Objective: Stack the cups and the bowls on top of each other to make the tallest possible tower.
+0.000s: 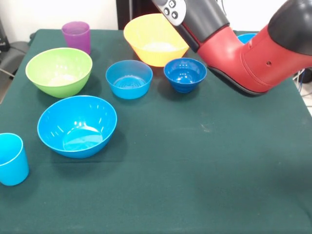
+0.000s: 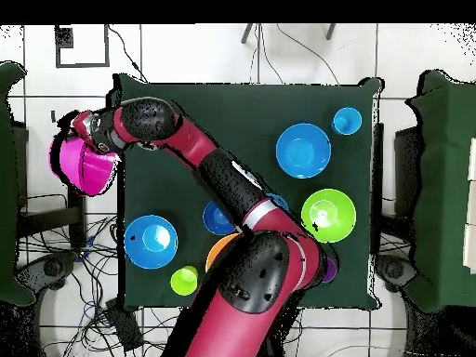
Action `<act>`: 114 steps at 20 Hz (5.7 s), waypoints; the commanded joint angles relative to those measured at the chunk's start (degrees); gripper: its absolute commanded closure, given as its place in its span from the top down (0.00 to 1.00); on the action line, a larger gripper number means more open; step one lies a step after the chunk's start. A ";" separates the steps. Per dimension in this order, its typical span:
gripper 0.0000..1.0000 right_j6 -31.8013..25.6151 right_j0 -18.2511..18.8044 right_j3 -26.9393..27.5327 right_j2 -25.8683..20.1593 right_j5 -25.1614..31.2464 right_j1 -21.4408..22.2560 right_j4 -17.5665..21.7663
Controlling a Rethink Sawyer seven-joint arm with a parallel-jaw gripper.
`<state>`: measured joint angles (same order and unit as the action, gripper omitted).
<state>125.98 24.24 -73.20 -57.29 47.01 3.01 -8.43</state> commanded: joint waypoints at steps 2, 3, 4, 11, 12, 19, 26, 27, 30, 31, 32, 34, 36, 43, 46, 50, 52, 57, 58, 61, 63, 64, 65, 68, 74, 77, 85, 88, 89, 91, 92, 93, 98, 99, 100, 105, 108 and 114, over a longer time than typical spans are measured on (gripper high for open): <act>0.00 -20.19 2.74 -1.37 -6.27 0.55 -6.11 3.36; 0.00 -20.58 3.05 -1.26 -6.68 1.04 -6.80 3.49; 0.00 -21.10 2.88 -0.19 -6.96 2.04 -7.43 3.44; 0.00 -25.55 3.48 2.54 -10.24 7.62 -11.75 1.91; 0.00 -26.13 3.34 3.61 -10.27 9.35 -11.89 1.52; 0.00 -27.23 3.03 8.20 -6.71 17.64 -10.20 2.21; 0.00 -26.11 4.21 6.37 -5.21 19.38 -7.85 4.30; 0.00 -26.58 4.07 6.91 -5.04 20.63 -7.77 4.62; 0.00 -28.31 2.57 10.65 -4.35 25.82 -7.81 5.44; 0.00 -28.95 2.06 12.04 -4.14 27.88 -7.68 5.82; 0.00 -29.44 1.50 13.56 -4.03 29.87 -7.82 5.99; 0.00 -30.27 0.49 16.30 -4.02 32.70 -8.25 6.45; 0.00 -31.17 -0.26 18.23 -4.39 34.84 -9.07 6.72; 0.00 -33.54 -2.00 23.86 -5.32 41.75 -11.40 6.80; 0.00 -34.46 -2.12 24.47 -5.60 43.24 -11.72 6.75; 0.00 -35.97 -2.84 26.84 -5.75 46.14 -12.69 6.49; 0.00 -36.56 -3.02 27.56 -5.72 47.04 -12.96 6.48; 0.00 -38.32 -2.98 28.81 -5.33 48.81 -13.69 7.00; 0.00 -38.63 -2.86 29.14 -5.02 49.21 -13.67 7.40; 0.00 -39.84 -2.38 30.09 -4.46 50.95 -13.76 8.07; 0.00 -40.52 -2.69 31.76 -4.24 52.70 -14.03 8.34; 0.00 -40.90 -2.77 32.38 -4.13 53.40 -14.15 8.53; 0.00 -41.25 -2.65 32.65 -4.03 53.90 -14.21 8.80; 0.00 -41.87 -2.29 32.83 -3.92 54.68 -14.24 9.51; 0.00 -41.67 -1.49 32.54 -3.32 55.53 -13.29 11.41; 0.00 -41.74 -1.28 33.31 -3.31 56.88 -12.96 12.29; 0.00 -42.65 -1.04 35.38 -3.33 59.86 -13.02 14.60; 0.00 -42.83 -0.89 35.77 -3.51 60.49 -13.10 15.20; 0.00 -42.97 -0.94 36.11 -3.57 60.89 -13.17 15.43; 0.00 -43.03 -1.00 36.77 -3.73 61.76 -13.33 15.80; 0.00 -43.11 -1.01 37.05 -3.81 62.11 -13.43 15.97; 0.00 -43.26 -0.99 37.30 -3.90 62.39 -13.49 16.19; 0.00 -43.77 -0.87 38.07 -3.89 63.71 -13.57 17.02; 0.00 -43.81 -0.90 38.37 -3.93 64.14 -13.65 17.17; 0.00 -44.17 -0.86 38.72 -3.96 64.56 -13.74 17.50; 0.00 -45.61 -0.97 40.61 -4.24 66.68 -14.30 18.86; 0.00 -46.50 -1.05 41.80 -4.50 67.96 -14.62 19.77; 0.00 -48.55 -1.17 44.17 -4.68 70.71 -15.00 21.63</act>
<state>97.43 22.83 -35.33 -63.81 111.88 -11.61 7.74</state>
